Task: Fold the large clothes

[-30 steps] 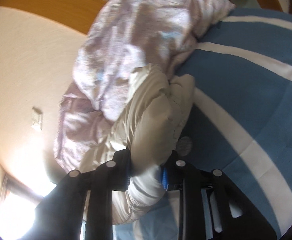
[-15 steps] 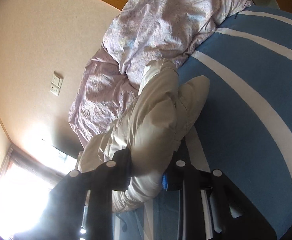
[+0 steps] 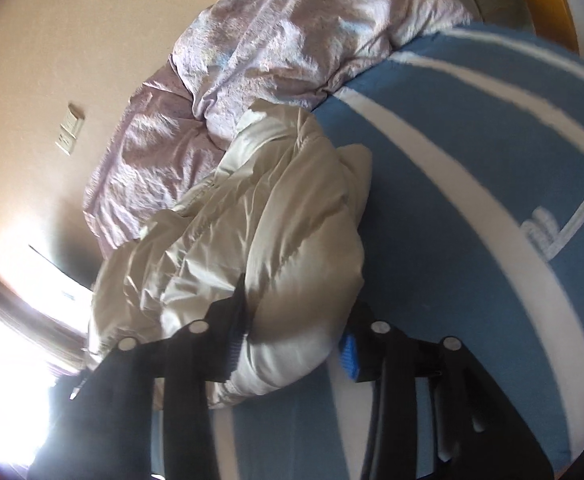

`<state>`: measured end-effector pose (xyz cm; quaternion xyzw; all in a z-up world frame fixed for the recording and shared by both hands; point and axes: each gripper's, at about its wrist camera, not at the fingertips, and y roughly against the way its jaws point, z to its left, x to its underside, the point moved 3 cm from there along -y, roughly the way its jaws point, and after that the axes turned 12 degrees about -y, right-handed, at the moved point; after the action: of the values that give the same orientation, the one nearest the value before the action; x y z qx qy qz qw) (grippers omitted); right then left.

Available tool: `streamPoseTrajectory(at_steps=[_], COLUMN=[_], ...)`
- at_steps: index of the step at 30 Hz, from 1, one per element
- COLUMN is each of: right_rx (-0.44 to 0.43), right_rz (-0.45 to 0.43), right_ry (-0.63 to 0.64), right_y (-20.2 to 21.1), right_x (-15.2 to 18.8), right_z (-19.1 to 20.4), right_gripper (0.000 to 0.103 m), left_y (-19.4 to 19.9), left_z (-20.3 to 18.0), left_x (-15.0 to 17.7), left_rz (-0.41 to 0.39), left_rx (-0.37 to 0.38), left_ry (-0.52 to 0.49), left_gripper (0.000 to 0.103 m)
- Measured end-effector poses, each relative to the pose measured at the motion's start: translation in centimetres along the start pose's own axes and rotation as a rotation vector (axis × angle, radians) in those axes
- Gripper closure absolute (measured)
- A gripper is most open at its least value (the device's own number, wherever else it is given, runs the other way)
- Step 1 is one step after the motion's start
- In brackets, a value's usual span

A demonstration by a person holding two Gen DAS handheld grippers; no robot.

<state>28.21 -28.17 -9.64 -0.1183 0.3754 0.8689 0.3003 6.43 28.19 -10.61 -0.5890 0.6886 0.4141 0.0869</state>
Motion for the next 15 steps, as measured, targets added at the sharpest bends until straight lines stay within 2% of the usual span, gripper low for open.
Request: streamPoseTrajectory(at_steps=[1, 2, 3, 4, 6, 10, 15], right_rx=[0.024, 0.057, 0.097, 0.125, 0.156, 0.141, 0.111], right_rz=[-0.02, -0.057, -0.115, -0.171, -0.224, -0.243, -0.192], right_ry=[0.017, 0.037, 0.062, 0.082, 0.102, 0.173, 0.297], right_y=[0.2, 0.6, 1.3, 2.0, 2.9, 3.2, 1.2], right_x=[-0.1, -0.2, -0.4, -0.6, -1.1, -1.2, 0.4], right_z=[0.2, 0.5, 0.7, 1.0, 1.4, 3.6, 7.2], right_gripper=[0.05, 0.047, 0.041, 0.039, 0.039, 0.039, 0.039], left_y=[0.3, 0.6, 0.9, 1.1, 1.2, 1.2, 0.8], left_z=[0.0, 0.1, 0.1, 0.0, -0.3, -0.7, -1.1], left_x=[0.0, 0.0, -0.1, -0.1, -0.2, -0.2, 0.3], left_rz=[-0.011, -0.024, -0.038, -0.047, -0.045, -0.044, -0.036], left_rx=[-0.008, -0.018, -0.031, -0.035, -0.049, -0.062, -0.067], left_ry=[-0.008, -0.017, -0.028, -0.04, -0.063, -0.099, -0.115], left_gripper=[0.051, 0.036, 0.029, 0.027, 0.019, 0.018, 0.016])
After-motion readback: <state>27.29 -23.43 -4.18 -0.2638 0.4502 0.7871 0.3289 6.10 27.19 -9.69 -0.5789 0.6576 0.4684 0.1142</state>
